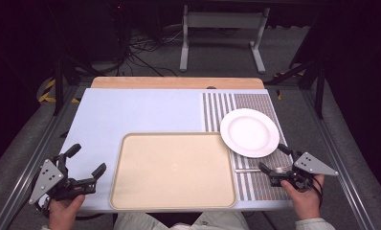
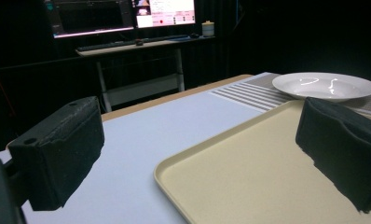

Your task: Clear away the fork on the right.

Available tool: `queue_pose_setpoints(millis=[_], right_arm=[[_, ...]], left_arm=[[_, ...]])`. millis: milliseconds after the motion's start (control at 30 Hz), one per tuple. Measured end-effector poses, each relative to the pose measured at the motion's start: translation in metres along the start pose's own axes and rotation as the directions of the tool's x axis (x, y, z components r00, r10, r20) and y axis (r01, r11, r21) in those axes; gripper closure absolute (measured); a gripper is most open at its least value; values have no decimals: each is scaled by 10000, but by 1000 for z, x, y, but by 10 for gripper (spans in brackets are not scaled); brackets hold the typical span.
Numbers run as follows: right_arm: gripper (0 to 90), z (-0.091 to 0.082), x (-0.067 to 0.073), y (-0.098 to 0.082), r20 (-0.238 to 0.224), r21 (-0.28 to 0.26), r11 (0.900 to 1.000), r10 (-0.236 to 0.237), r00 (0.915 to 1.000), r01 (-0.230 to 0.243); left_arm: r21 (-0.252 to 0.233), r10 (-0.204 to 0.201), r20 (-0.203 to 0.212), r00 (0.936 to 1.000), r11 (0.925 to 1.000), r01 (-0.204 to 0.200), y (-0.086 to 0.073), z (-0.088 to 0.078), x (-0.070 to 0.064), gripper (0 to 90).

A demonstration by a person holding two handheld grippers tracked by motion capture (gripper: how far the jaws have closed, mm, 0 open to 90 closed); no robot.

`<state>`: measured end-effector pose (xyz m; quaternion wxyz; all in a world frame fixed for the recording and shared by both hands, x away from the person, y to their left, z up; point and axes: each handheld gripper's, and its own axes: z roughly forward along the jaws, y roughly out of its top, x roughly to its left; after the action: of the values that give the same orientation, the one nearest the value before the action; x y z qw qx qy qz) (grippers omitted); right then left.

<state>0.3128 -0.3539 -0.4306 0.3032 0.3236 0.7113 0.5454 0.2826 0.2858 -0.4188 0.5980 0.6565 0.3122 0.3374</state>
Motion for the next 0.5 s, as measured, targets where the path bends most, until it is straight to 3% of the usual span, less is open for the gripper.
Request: queue_pose_setpoints(millis=[500], right_arm=[[32, -2, 1, 1, -15, -8, 10000, -45, 10000, 45]], left_arm=[[-4, 5, 36, 10000, 10000, -5, 1, 1, 1, 18]])
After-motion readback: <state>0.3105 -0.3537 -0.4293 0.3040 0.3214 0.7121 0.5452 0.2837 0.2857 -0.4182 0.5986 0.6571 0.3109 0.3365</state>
